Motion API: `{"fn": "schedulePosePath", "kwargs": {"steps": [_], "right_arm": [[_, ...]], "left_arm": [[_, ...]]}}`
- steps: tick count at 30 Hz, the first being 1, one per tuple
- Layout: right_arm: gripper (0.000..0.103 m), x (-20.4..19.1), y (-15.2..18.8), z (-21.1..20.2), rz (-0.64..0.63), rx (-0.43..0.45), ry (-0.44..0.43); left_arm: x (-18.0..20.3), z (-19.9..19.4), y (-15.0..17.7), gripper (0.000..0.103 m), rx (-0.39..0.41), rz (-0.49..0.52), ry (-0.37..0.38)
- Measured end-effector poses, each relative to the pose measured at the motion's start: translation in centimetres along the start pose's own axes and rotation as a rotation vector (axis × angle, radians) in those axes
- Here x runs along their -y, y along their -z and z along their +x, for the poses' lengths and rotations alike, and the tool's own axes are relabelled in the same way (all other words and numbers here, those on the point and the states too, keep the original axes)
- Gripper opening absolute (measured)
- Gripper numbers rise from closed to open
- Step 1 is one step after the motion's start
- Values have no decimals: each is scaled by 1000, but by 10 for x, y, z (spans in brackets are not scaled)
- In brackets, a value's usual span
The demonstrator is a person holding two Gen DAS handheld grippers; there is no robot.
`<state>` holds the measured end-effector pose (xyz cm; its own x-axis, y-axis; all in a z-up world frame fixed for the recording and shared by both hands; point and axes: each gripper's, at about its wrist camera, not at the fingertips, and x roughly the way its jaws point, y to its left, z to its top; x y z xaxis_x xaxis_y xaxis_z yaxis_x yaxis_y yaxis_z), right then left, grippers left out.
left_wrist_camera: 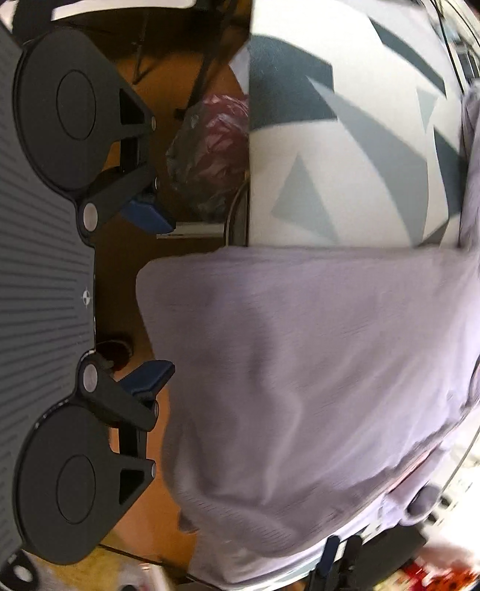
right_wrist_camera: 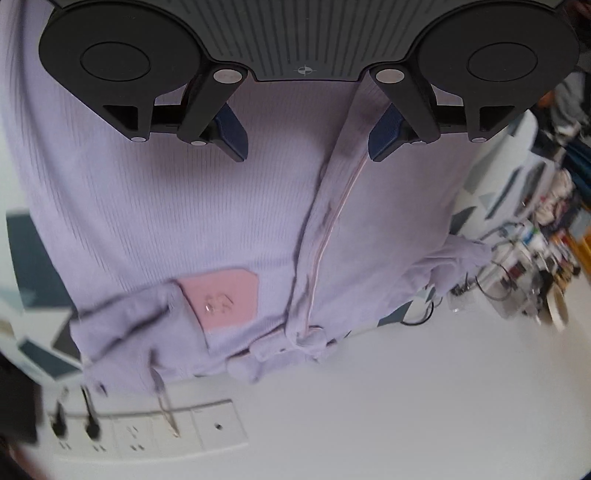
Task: Fold clothes
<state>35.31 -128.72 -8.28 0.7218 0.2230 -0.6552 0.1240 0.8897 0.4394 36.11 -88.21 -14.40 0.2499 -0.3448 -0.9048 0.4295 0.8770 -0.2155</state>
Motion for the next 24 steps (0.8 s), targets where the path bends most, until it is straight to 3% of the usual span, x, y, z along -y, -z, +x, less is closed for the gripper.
{"fn": "schedulePosePath", "kwargs": {"steps": [3, 8, 11, 13, 15, 16, 19, 24], "right_arm": [[69, -4, 15, -11, 5, 9, 17], [69, -28, 42, -24, -28, 3, 8], [69, -53, 63, -23, -73, -10, 52], [70, -72, 79, -15, -140, -5, 81], [69, -90, 94, -5, -204, -13, 125], [65, -98, 102, 0, -229, -23, 150], [35, -112, 118, 1, -219, -47, 172], [31, -105, 125, -20, -41, 0, 149]], "left_arm": [[-7, 7, -1, 78, 14, 32, 56], [-26, 27, -1, 78, -9, 70, 234], [-32, 36, 0, 77, -20, 116, 319], [-36, 39, 0, 68, -31, 155, 377], [-38, 41, -2, 23, -58, 177, 385], [-39, 42, -3, 15, -72, 185, 385], [-41, 38, -4, 12, -84, 224, 405], [-38, 25, -2, 11, -100, 311, 412]]}}
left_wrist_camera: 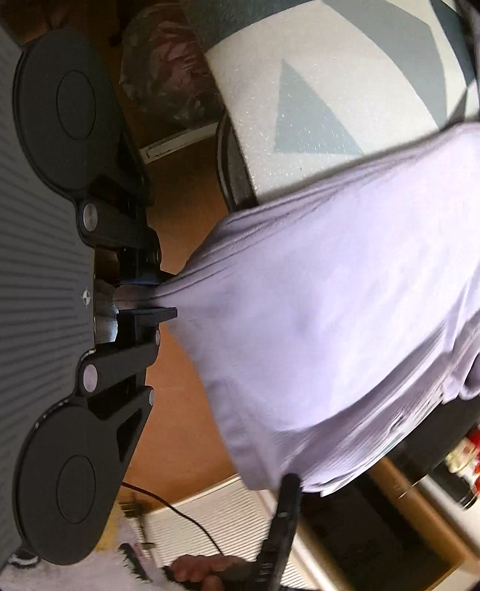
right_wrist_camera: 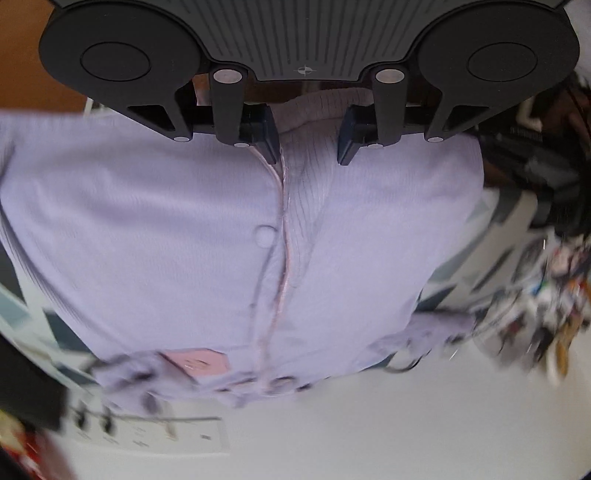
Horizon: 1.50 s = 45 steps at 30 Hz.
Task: Fold clothes
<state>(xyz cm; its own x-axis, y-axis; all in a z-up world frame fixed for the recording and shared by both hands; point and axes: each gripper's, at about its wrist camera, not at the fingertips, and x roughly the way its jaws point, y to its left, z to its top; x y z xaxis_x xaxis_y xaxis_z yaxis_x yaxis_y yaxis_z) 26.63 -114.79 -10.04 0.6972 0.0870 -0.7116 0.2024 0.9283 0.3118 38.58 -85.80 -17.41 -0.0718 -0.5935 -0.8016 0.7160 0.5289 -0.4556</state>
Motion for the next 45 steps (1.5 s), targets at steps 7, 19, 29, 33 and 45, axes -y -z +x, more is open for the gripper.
{"fn": "schedulePosePath", "kwargs": {"steps": [7, 19, 29, 33, 45], "right_arm": [[25, 40, 9, 3, 161, 9, 46], [31, 106, 26, 49, 526, -18, -35], [33, 90, 33, 48, 410, -83, -48], [36, 104, 21, 27, 489, 10, -101], [43, 129, 12, 34, 659, 126, -213]], "left_arm": [[4, -11, 2, 11, -10, -14, 17], [5, -13, -1, 11, -25, -18, -8], [2, -14, -2, 12, -25, -24, -18], [0, -13, 0, 12, -16, -42, -23], [1, -15, 2, 12, -20, -36, -25]]}}
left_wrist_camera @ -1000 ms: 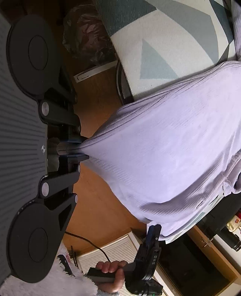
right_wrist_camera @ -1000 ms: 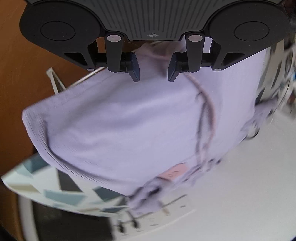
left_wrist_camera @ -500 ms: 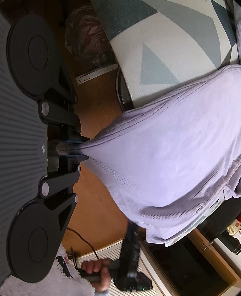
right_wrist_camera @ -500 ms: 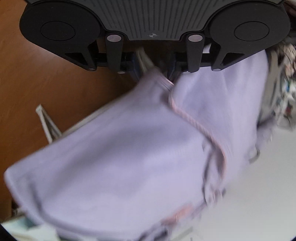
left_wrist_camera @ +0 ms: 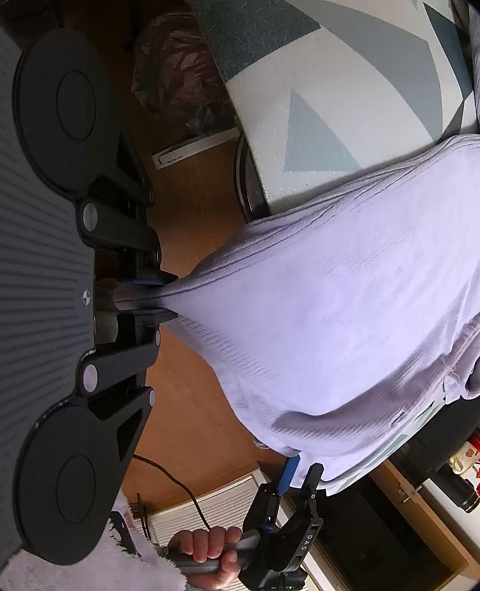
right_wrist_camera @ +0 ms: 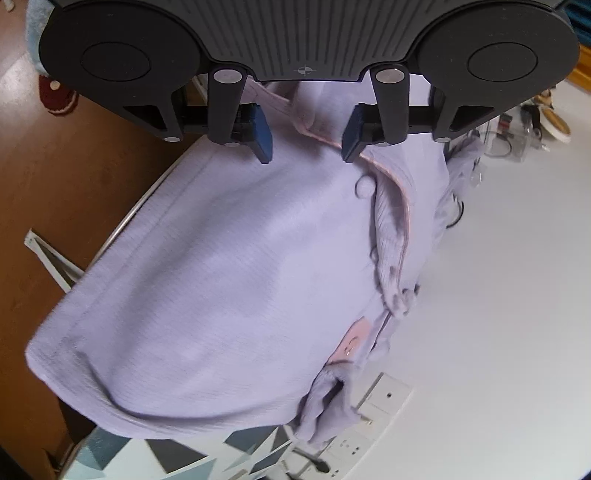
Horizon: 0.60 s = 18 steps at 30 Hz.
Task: Fold clothes
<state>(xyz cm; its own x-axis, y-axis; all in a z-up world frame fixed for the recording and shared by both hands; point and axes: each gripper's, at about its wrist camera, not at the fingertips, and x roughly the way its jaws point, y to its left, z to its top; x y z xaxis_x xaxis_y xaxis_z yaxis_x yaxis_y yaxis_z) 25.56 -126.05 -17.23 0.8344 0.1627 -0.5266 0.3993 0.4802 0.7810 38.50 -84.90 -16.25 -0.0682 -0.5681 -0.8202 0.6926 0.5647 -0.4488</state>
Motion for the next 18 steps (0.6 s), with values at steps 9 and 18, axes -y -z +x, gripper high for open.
{"fn": "schedulePosePath", "kwargs": {"steps": [9, 18], "right_arm": [[16, -14, 8, 27, -43, -88, -29], [8, -18, 5, -21, 56, 2, -78]], "left_arm": [[4, -1, 0, 12, -2, 23, -9], [8, -1, 0, 12, -1, 73, -4]]}}
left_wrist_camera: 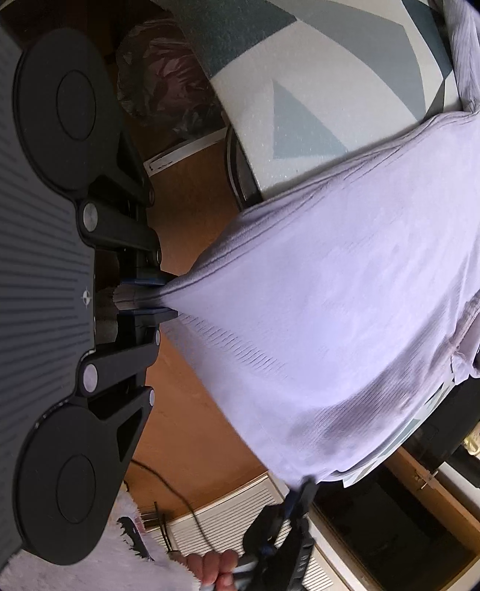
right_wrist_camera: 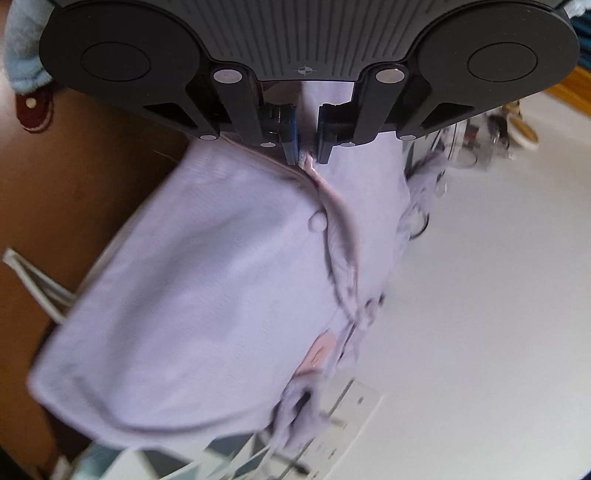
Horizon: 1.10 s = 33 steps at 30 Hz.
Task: Fold clothes
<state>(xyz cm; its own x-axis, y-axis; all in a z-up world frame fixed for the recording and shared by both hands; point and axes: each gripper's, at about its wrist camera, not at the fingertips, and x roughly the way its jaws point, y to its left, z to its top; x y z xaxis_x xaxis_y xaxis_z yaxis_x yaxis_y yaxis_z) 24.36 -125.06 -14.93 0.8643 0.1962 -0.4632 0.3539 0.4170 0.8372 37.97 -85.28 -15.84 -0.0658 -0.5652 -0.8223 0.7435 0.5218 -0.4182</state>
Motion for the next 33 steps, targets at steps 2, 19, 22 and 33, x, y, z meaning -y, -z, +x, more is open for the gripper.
{"fn": "schedulePosePath", "kwargs": {"steps": [2, 19, 22, 33], "right_arm": [[8, 12, 4, -9, 58, 13, 31], [14, 32, -1, 76, 6, -12, 282], [36, 29, -1, 75, -12, -4, 335], [99, -15, -23, 29, -120, 172, 439]], "left_arm": [[0, 3, 1, 11, -8, 4, -6], [1, 12, 1, 23, -84, -39, -172], [19, -11, -4, 39, -30, -24, -210], [101, -47, -35, 93, 248, 247, -348]]}}
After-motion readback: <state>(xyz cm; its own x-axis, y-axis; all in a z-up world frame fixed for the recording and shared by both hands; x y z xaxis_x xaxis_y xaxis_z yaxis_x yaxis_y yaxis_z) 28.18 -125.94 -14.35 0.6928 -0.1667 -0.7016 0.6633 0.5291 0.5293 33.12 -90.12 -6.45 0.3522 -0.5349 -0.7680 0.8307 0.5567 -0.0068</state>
